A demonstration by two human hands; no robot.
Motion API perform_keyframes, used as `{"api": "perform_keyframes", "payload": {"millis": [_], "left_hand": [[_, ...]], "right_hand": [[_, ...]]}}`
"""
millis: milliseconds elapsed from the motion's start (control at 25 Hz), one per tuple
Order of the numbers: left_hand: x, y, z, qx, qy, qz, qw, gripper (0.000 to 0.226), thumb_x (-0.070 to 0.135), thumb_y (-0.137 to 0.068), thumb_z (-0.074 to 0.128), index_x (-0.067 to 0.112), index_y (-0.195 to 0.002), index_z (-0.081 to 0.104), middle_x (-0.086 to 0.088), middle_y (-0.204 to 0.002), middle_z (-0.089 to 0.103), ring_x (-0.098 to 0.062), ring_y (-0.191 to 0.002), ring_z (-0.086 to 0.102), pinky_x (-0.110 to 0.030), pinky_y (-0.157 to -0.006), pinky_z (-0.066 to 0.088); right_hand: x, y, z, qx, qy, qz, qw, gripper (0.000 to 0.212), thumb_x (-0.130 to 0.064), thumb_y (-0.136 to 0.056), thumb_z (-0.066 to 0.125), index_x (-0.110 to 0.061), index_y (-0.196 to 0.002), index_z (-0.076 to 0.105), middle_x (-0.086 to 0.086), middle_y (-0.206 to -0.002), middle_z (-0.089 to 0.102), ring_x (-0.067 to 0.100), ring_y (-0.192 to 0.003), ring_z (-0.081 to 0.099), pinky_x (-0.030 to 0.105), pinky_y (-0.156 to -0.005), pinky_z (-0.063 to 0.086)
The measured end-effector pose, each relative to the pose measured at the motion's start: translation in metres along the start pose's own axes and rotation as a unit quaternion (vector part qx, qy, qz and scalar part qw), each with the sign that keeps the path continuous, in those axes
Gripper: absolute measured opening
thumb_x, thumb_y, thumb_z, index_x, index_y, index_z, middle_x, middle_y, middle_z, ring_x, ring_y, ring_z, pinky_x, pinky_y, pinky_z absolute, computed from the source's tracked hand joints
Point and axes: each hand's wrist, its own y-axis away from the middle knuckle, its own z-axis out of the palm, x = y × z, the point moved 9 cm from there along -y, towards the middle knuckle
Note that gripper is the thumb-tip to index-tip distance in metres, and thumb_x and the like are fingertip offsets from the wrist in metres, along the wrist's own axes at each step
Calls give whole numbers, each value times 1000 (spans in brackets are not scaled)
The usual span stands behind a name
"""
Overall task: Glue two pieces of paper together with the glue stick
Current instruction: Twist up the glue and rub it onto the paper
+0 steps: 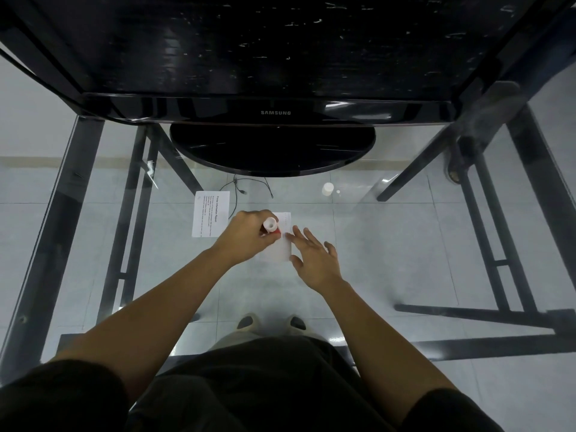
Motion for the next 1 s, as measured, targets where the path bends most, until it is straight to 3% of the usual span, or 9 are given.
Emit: {"api": "perform_keyframes", "payload": {"millis": [200, 400, 600, 800, 1000], "left_hand": [[6, 10, 8, -47, 38, 20, 998, 19, 27, -79, 69, 12, -89, 66, -1, -75, 67, -15, -66, 60, -21, -60, 41], [-12, 3, -12, 30, -1, -34, 999, 22, 29, -81, 66, 13, -96, 63, 1, -80, 63, -16, -69, 58, -18, -56, 37], [-9, 9, 6, -40, 19, -7, 999, 20, 30, -79, 68, 15, -92, 64, -2, -82, 67, -18, -72, 62, -14, -55, 37], [-33, 6, -26, 88, 42, -85, 992, 14, 29, -81, 66, 16, -87, 62, 0, -73, 66, -9, -59, 55, -17, -48, 37], [-28, 20, -4, 1, 56, -43, 998, 22, 34, -75, 72, 19, -88, 63, 7, -72, 63, -7, -63, 58, -12, -53, 38]], "right_hand": [[1, 0, 1, 3, -1, -4, 1000, 50, -31, -97, 42, -36, -144, 23, -12, -157, 16, 9, -145, 8, 44, -116, 10], [2, 0, 2, 0, -3, 0, 1000, 51, -31, -97, 42, -35, -144, 22, -10, -157, 16, 11, -146, 8, 45, -116, 8], [0, 0, 1, -3, 7, -1, 1000, 51, -33, -97, 41, -34, -145, 21, -9, -158, 14, 12, -146, 8, 45, -116, 8], [0, 1, -1, 6, 2, -3, 1000, 51, -30, -97, 43, -35, -143, 24, -9, -157, 15, 11, -146, 9, 45, -116, 10], [-3, -1, -3, 9, 10, -3, 1000, 51, -32, -96, 46, -35, -143, 26, -8, -157, 18, 15, -145, 13, 47, -116, 12]]}}
